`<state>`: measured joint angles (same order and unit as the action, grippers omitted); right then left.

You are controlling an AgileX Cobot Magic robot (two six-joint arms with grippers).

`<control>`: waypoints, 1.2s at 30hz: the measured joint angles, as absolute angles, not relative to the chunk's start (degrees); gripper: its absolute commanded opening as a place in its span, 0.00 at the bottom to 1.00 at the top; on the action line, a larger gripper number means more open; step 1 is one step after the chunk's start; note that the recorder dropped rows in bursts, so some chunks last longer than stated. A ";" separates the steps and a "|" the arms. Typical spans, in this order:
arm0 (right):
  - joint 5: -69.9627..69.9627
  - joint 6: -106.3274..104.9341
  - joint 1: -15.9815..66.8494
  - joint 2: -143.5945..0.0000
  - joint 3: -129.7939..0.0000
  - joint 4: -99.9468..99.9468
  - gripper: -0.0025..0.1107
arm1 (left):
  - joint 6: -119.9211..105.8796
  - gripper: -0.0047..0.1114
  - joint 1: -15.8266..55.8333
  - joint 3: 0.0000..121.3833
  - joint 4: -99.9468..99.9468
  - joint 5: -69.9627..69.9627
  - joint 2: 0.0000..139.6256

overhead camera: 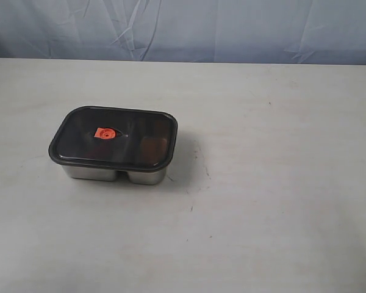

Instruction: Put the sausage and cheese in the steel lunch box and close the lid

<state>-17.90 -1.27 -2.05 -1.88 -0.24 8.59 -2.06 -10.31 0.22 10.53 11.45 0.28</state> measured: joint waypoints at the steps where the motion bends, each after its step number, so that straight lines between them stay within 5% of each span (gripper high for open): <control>1: -17.90 -1.27 -2.05 -1.88 -0.24 8.59 0.01 | -2.06 0.04 -10.31 0.22 10.53 11.45 0.28; 36: -17.90 -1.27 -2.05 -1.88 -0.24 9.49 0.01 | -2.18 0.04 0.91 0.22 6.04 11.45 0.28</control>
